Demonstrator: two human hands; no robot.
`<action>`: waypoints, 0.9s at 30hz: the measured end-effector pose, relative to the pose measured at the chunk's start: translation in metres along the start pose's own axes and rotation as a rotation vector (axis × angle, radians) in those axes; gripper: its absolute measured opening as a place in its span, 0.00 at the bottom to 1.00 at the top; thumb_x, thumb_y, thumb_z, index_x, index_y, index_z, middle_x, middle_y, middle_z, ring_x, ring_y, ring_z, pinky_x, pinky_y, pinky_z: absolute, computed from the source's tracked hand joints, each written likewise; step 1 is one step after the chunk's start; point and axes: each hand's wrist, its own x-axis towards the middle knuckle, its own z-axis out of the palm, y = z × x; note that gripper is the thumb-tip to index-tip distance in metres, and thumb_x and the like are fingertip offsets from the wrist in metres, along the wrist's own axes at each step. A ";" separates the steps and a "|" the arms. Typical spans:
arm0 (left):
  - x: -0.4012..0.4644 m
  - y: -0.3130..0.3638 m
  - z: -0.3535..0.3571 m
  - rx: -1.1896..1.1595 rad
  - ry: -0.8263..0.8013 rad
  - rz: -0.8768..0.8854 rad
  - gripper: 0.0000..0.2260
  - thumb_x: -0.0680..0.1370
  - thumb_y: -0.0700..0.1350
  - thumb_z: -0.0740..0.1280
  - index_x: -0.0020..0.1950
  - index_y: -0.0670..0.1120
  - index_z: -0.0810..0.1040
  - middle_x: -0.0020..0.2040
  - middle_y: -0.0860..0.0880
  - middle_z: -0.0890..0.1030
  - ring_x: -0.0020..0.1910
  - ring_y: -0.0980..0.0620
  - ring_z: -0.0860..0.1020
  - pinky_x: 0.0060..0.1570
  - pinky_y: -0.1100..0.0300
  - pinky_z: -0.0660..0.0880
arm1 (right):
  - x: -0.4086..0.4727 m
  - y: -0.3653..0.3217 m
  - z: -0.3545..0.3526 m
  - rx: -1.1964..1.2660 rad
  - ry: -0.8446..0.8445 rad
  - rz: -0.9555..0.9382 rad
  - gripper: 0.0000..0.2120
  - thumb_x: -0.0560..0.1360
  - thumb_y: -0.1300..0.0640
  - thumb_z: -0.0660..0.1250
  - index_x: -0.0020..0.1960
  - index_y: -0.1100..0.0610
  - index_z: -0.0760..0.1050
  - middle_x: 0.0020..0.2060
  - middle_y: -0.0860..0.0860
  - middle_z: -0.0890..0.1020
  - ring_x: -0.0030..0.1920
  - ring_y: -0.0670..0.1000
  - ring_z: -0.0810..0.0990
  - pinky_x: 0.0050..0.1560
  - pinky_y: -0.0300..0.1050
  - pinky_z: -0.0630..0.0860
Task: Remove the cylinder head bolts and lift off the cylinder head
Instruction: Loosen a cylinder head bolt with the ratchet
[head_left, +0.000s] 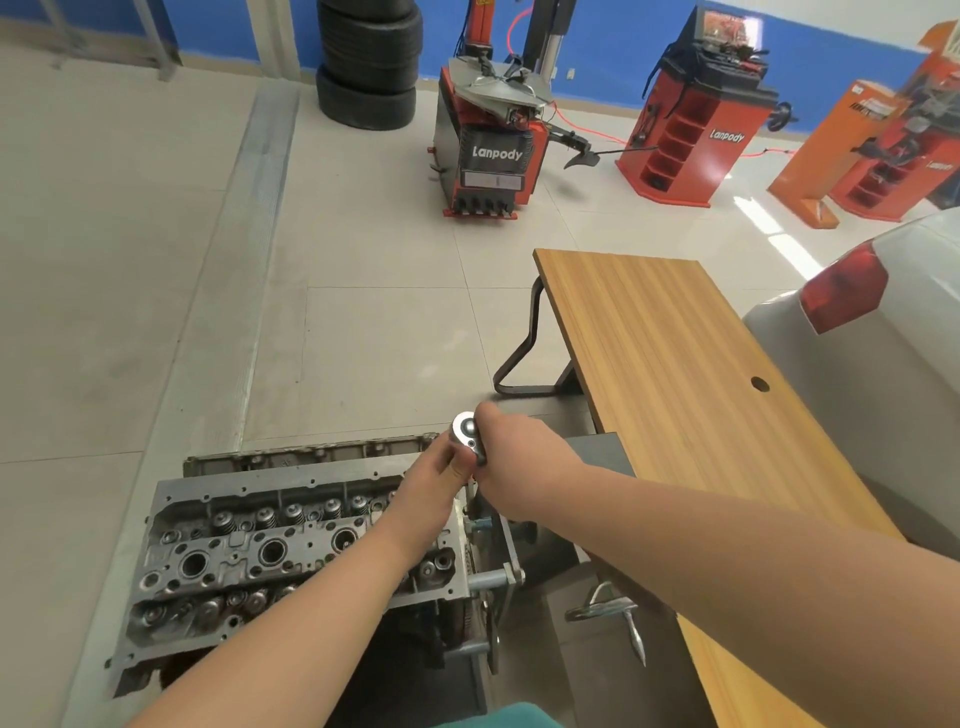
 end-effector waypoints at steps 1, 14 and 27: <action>0.000 -0.001 0.002 -0.019 0.014 0.014 0.44 0.65 0.84 0.60 0.70 0.58 0.78 0.62 0.58 0.84 0.64 0.58 0.80 0.66 0.56 0.72 | 0.000 0.000 -0.001 0.005 -0.005 -0.002 0.13 0.78 0.61 0.67 0.56 0.53 0.64 0.42 0.53 0.79 0.39 0.53 0.79 0.42 0.55 0.83; 0.008 0.011 -0.011 0.012 0.035 0.049 0.19 0.77 0.60 0.71 0.67 0.61 0.74 0.52 0.54 0.87 0.49 0.59 0.84 0.49 0.59 0.76 | 0.004 0.013 -0.007 0.203 -0.058 -0.097 0.11 0.78 0.55 0.66 0.56 0.55 0.68 0.43 0.53 0.80 0.41 0.52 0.82 0.43 0.58 0.84; 0.034 0.104 -0.046 0.925 -0.510 0.253 0.09 0.83 0.49 0.69 0.63 0.54 0.82 0.62 0.58 0.79 0.55 0.60 0.78 0.57 0.63 0.76 | -0.079 0.071 -0.002 1.105 -0.629 0.092 0.14 0.83 0.46 0.67 0.54 0.56 0.71 0.33 0.52 0.75 0.28 0.51 0.71 0.31 0.45 0.77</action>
